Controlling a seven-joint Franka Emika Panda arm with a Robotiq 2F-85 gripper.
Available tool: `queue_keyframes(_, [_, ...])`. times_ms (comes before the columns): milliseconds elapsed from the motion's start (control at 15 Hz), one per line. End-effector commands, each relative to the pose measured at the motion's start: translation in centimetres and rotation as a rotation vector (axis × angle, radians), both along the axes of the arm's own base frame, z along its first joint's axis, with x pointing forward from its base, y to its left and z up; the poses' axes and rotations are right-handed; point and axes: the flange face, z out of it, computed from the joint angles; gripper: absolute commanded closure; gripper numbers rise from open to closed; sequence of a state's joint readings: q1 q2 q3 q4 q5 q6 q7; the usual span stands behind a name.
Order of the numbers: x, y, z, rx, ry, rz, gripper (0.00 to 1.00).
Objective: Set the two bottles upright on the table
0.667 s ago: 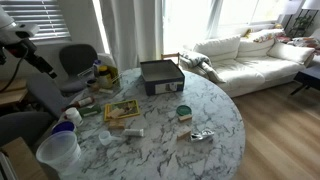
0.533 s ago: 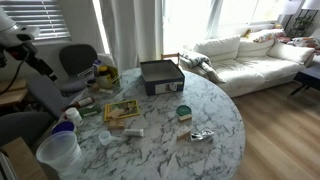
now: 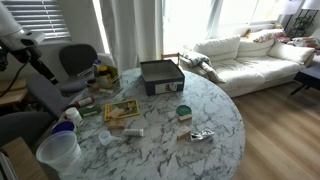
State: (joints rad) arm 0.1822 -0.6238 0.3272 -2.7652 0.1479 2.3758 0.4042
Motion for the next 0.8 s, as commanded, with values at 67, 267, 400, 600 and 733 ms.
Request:
queue_keyframes(67, [1.7, 0.8, -4.0, 0.077, 0.126, -0.062, 0.0])
queue_keyframes(267, [2.7, 2.2, -6.4, 0.132, 0.153, -0.046, 0.0])
queue_keyframes(400, [2.0, 1.5, -5.5, 0.107, 0.123, -0.049, 0.0])
queue_keyframes(600, [2.6, 2.5, -7.1, 0.121, 0.137, -0.04, 0.0])
queue_keyframes(733, [2.9, 2.7, -7.1, 0.123, 0.14, -0.039, 0.0])
